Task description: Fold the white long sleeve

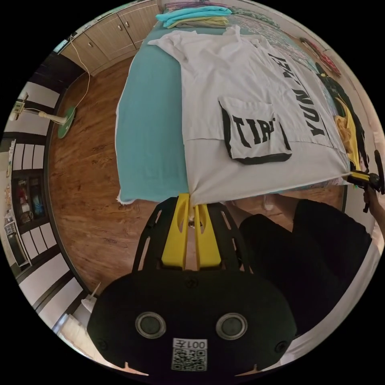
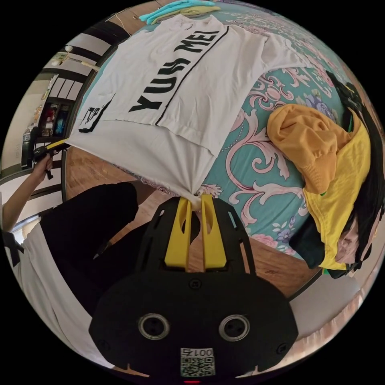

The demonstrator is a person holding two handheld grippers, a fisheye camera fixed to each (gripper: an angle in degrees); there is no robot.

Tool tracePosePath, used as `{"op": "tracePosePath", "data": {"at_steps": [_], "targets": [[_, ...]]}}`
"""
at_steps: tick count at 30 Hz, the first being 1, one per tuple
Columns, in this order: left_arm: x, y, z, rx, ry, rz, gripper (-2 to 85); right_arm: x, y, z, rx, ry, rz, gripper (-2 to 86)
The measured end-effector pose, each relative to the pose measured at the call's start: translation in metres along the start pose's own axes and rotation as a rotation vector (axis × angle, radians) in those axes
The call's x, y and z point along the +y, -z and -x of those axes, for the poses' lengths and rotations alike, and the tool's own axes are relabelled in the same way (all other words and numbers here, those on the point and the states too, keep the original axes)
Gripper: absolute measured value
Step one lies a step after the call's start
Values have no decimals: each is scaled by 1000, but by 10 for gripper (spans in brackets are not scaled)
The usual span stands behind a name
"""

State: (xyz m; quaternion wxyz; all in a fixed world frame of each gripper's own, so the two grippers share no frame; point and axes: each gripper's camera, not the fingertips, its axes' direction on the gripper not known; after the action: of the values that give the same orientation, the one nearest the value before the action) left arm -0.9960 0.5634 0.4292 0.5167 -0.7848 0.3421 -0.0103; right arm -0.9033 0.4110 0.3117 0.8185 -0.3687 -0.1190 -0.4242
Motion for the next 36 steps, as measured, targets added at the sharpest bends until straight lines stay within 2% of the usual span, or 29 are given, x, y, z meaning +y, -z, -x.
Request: {"op": "tracePosePath", "data": {"at_steps": [5,11,14,15,17,19,22,26,28,33,36], "targets": [[-25,1,-4,-41,-2,73,2,-16,-10,-2,29,36,61,40],[-33,37,2,-64,29,208,58,-17,19,-12,-41,103,120,47],[-38,79,21,-48,114,157,57,-14,50,-21,100,128,163,40],[-52,100,27,-32,109,83,54,-23,71,-25,169,150,131,40],[-88,133,35,-42,68,-56,40,-49,108,-34,248,184,26,44],[-158,171,41,-45,-37,-228,34,-108,155,-49,312,230,-160,62],[-262,205,34,11,-200,-374,39,-206,199,-69,310,291,-352,84],[-370,222,8,49,-346,-353,45,-326,222,-80,232,340,-420,93],[-420,219,-18,90,-443,-252,57,-389,217,-78,216,350,-371,93],[-458,223,-60,119,-526,-205,32,-459,197,-72,131,339,-283,66],[-465,237,-70,54,-577,-210,-2,-467,199,-69,148,390,-281,35]]}}
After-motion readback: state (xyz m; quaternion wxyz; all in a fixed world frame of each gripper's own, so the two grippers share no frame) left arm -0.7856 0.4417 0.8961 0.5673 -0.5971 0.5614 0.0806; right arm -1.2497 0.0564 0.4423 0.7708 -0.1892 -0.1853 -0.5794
